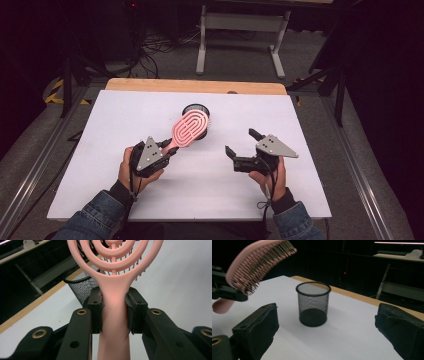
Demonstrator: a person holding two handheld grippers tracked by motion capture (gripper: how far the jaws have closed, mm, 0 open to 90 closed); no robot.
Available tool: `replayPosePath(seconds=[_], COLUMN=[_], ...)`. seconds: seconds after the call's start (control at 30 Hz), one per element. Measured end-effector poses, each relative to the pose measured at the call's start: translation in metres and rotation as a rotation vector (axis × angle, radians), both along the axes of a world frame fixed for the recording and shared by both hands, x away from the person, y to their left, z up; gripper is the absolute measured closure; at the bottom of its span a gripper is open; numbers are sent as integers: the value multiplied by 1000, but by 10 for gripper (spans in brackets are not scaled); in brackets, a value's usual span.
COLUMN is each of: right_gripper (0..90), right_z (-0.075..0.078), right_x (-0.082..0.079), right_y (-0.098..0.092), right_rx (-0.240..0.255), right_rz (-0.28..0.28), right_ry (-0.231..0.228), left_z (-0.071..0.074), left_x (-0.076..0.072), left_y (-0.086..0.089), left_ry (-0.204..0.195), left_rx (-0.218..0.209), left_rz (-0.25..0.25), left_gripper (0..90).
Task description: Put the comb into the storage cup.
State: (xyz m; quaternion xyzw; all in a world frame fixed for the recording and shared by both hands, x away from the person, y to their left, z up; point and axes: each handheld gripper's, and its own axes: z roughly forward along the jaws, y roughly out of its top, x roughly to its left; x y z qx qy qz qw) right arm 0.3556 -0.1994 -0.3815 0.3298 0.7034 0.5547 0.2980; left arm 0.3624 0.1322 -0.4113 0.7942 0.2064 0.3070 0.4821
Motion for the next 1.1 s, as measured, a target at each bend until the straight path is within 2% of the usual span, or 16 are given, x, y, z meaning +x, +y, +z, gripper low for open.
replayPosePath(seconds=[0.13, 0.17, 0.2, 0.23, 0.3, 0.4, 0.5, 0.67, 0.73, 0.97, 1.03, 1.07, 1.1], right_gripper=[37, 37, 38, 38, 38, 38, 38, 39, 43, 68, 129, 163, 163], right_z=[1, 1, 1, 2, 3, 6, 8, 6, 2, -2, -3, -4, -4], right_x=[4, 4, 5, 6, 6, 7, 9, 11, 14, 18, 18, 18, 18], right_y=[25, 25, 35, 41, 49, 57, 67, 73, 75, 74, 73, 73, 73], right_rx=[0, 0, 17, 7, 30, 38, 85, 98, 128, 171, 187, 191, 194], right_rz=[49, 49, 95, 99, 126, 130, 134, 130, 131, 119, 126, 125, 130], right_ry=[20, 20, 38, 44, 57, 61, 83, 97, 106, 130, 136, 134, 134], left_z=[-3, -3, -5, -6, -6, -8, -10, -12, -14, -16, -17, -18, -18], left_x=[-1, -1, -1, -1, -2, -3, -6, -9, -11, -16, -17, -18, -18], left_y=[-4, -4, -6, -7, -8, -12, -17, -22, -26, -33, -35, -38, -38], left_ry=[-9, -9, -12, -18, -19, -20, -34, -45, -51, -65, -66, -66, -66], left_rx=[-34, -34, -44, -43, -46, -46, -42, -31, -18, -6, 2, 20, 20], left_rz=[15, 15, 19, 20, 18, 20, 17, 5, -5, -24, -29, -34, -34], left_gripper=[700, 700, 700, 700, 701, 700, 700, 701, 701, 700, 701, 700, 700])
